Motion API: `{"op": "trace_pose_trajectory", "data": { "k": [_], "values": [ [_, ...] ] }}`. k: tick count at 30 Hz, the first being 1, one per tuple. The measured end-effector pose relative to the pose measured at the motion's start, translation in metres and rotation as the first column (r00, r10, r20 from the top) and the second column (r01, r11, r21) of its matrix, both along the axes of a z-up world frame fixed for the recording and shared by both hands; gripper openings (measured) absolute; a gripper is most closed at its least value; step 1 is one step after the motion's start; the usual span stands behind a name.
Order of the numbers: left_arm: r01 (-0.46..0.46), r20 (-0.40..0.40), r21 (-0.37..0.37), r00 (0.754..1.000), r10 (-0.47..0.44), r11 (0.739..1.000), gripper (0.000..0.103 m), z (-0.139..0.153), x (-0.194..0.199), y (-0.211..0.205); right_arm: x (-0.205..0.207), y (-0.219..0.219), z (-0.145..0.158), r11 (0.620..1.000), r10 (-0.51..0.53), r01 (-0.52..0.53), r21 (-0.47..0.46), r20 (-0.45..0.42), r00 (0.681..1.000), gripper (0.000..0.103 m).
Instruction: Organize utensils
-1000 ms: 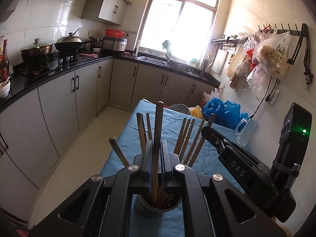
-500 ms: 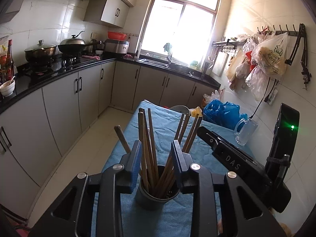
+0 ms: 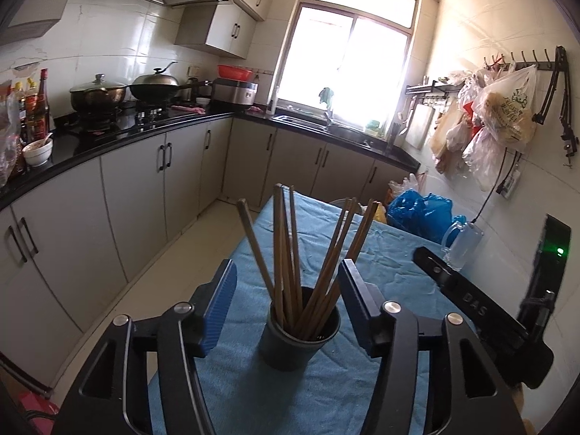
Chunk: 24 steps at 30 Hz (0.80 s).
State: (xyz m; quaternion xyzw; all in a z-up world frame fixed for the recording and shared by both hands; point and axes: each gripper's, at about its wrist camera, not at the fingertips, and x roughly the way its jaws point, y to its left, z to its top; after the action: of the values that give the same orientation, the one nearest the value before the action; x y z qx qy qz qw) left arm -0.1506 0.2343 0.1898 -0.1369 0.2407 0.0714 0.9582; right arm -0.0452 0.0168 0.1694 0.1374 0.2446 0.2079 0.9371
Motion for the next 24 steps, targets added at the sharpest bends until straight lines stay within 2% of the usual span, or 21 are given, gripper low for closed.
{"op": "trace_pose_trajectory", "data": {
  "k": [2, 8, 12, 18, 24],
  "values": [
    [-0.020, 0.000, 0.024, 1.000, 0.020, 1.000, 0.060, -0.002, -0.003, -0.004, -0.006, -0.004, -0.003, 1.000, -0.013, 0.013, -0.016, -0.002, 1.000, 0.057],
    [-0.101, 0.043, 0.110, 0.994, 0.097, 0.989, 0.084, -0.006, -0.020, -0.018, -0.022, -0.016, -0.016, 0.999, -0.035, 0.034, -0.032, -0.024, 0.999, 0.059],
    [-0.193, 0.113, 0.201, 0.978, 0.173, 0.960, 0.095, -0.003, -0.035, -0.030, -0.032, -0.021, -0.022, 0.998, -0.039, 0.038, -0.044, -0.033, 0.999, 0.059],
    [-0.311, 0.229, 0.269, 0.940, 0.253, 0.912, 0.103, 0.009, -0.058, -0.042, -0.045, -0.025, -0.026, 0.998, -0.041, 0.040, -0.053, -0.031, 0.999, 0.059],
    [-0.350, 0.284, 0.288, 0.920, 0.270, 0.891, 0.103, 0.020, -0.074, -0.054, -0.058, -0.027, -0.027, 0.997, -0.038, 0.037, -0.064, -0.019, 0.999, 0.062]
  ]
}}
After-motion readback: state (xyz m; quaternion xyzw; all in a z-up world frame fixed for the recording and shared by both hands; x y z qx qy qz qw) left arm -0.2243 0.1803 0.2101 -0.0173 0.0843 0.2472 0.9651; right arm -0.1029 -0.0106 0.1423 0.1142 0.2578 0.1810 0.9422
